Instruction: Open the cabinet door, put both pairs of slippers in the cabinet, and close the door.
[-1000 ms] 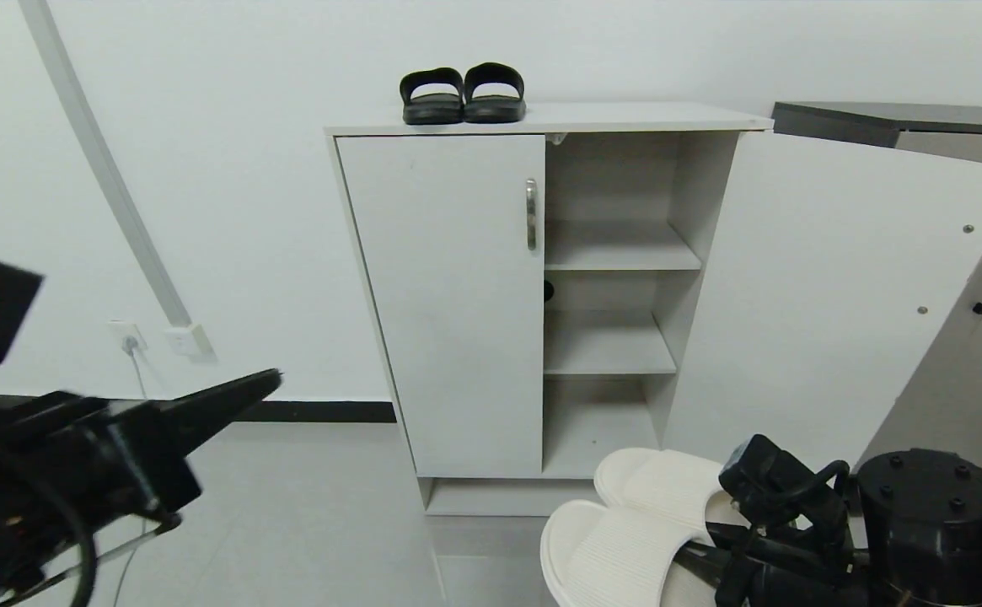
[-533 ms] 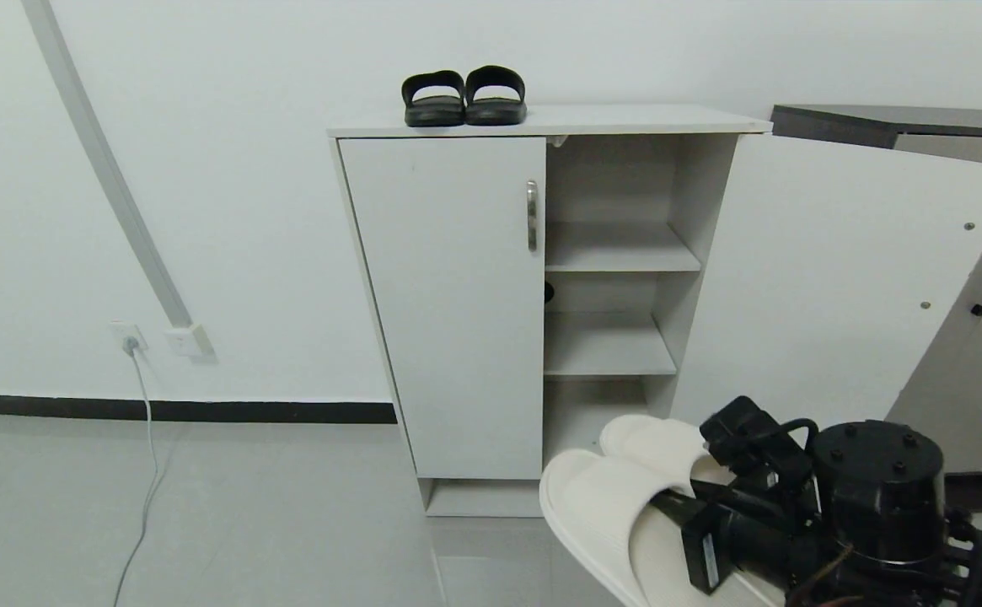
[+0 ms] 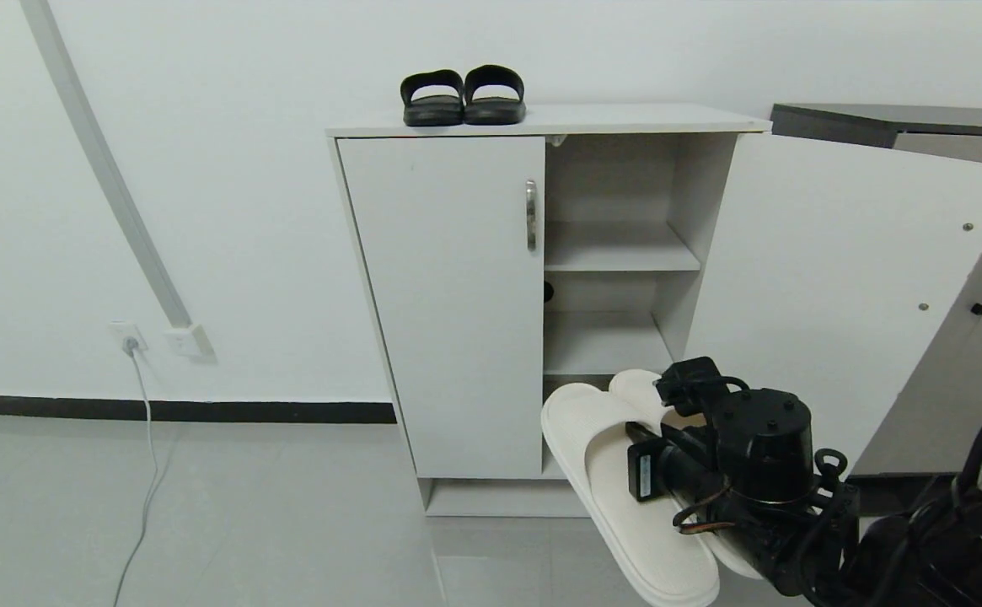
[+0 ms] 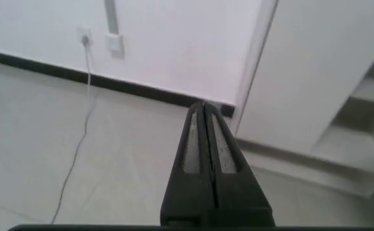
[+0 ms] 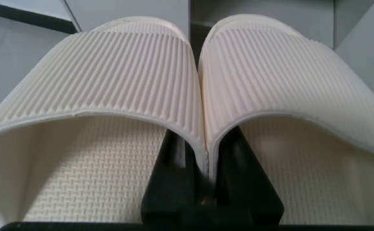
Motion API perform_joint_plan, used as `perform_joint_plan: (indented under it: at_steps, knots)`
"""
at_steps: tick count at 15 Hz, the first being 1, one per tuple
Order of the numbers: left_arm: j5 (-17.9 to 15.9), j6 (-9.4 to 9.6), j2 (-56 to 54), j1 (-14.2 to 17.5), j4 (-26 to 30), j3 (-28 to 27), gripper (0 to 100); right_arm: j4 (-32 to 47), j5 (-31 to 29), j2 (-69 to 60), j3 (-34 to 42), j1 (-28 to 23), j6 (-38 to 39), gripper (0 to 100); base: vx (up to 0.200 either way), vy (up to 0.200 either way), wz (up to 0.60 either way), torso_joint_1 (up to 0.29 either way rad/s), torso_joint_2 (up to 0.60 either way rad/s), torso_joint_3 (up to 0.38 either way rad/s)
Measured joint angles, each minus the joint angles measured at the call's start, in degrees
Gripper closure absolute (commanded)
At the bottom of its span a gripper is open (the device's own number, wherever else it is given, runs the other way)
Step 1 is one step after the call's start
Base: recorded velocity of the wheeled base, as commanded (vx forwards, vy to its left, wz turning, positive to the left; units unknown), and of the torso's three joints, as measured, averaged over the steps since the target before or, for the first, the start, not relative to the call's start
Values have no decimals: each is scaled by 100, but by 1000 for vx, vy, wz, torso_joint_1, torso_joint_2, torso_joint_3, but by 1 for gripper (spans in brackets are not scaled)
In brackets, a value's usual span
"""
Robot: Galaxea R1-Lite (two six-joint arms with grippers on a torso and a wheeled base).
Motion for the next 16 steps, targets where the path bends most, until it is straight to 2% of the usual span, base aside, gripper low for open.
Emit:
perform_joint_plan:
  at_steps: [1,2,3,4,5,7,10,12,14,16]
  knots:
    - [-165,156,-144,10,-71,116,100,-6,-6,61,-16,-11,0,100,0,0,0,0,0,0]
    - [-613,371,-271,-23,-143,171,100,-16,-9,102,-20,-13,0,100,0,0,0,0,0,0]
    - [-1226,511,-375,-52,-262,243,100,-20,-12,144,-20,-18,-2,100,0,0,0,0,0,0]
    - [-1634,614,-436,-69,-282,301,100,-22,-11,173,-18,-16,-7,100,0,0,0,0,0,0]
    - [-1726,672,-478,-83,-126,351,100,-22,-11,193,-20,-16,-9,100,0,0,0,0,0,0]
    - [-1768,699,-529,-94,-230,391,100,-20,-20,223,-60,-18,-11,100,0,0,0,0,0,0]
    - [-1752,505,-553,-94,-233,400,100,-30,-22,293,-226,-22,-35,100,0,0,0,0,0,0]
    - [-1743,463,-562,-94,-233,402,100,-30,-83,385,-501,-44,-108,100,0,0,0,0,0,0]
    - [-1740,456,-564,-94,-230,402,100,-13,-406,555,-870,-20,-265,100,0,0,0,0,0,0]
    - [-1735,452,-567,-94,-230,402,100,-9,-1268,924,-1351,80,-297,100,0,0,0,0,0,0]
